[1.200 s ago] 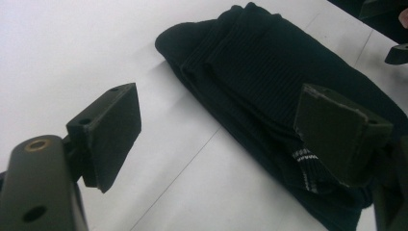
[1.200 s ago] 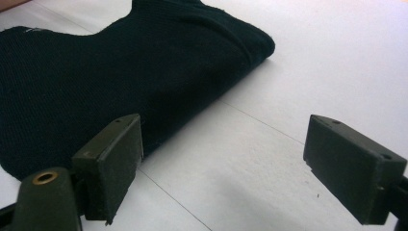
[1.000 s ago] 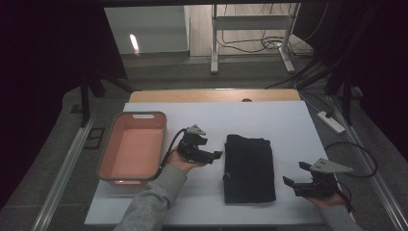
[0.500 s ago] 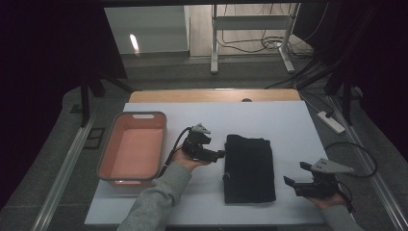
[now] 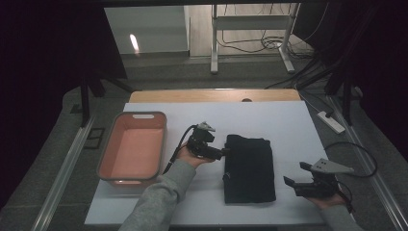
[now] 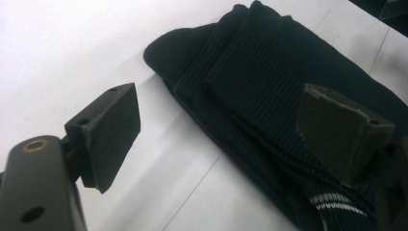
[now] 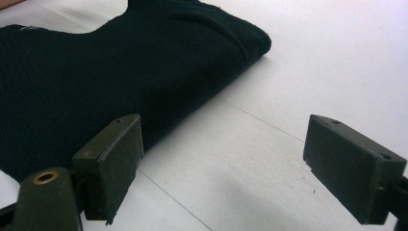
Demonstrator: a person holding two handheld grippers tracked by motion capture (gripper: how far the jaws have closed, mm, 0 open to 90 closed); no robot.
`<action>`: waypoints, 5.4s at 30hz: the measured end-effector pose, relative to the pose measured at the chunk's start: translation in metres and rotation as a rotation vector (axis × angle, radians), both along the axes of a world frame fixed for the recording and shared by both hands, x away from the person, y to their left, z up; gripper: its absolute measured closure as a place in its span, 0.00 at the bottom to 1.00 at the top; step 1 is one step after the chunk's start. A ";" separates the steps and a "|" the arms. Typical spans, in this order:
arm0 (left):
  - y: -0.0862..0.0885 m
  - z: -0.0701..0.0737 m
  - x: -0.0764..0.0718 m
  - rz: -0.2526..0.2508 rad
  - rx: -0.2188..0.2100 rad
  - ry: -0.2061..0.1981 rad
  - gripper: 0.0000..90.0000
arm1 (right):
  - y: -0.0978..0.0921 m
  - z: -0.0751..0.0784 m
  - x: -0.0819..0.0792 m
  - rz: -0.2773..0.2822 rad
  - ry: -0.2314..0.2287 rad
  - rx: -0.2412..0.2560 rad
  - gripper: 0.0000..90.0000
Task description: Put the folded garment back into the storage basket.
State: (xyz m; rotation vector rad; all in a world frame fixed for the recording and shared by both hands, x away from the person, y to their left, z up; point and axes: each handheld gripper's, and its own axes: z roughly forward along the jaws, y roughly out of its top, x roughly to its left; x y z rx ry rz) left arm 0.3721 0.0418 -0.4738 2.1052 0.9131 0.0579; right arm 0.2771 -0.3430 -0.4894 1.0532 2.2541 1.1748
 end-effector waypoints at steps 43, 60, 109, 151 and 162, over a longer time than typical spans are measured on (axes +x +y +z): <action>-0.034 -0.016 0.034 -0.038 0.031 0.035 0.14 | -0.001 -0.002 0.000 -0.003 0.010 0.003 0.16; -0.039 -0.021 0.043 -0.057 0.048 0.044 0.13 | -0.003 -0.002 -0.001 -0.012 0.012 0.001 0.16; -0.045 -0.054 0.070 -0.199 -0.026 0.176 0.35 | -0.003 -0.004 0.000 -0.007 0.025 -0.003 0.16; -0.031 -0.012 0.037 -0.228 -0.092 0.040 0.73 | -0.004 -0.002 -0.001 -0.022 0.006 0.000 0.17; -0.026 0.005 0.027 -0.244 -0.160 0.025 0.74 | -0.004 -0.001 -0.002 -0.028 -0.005 0.003 0.18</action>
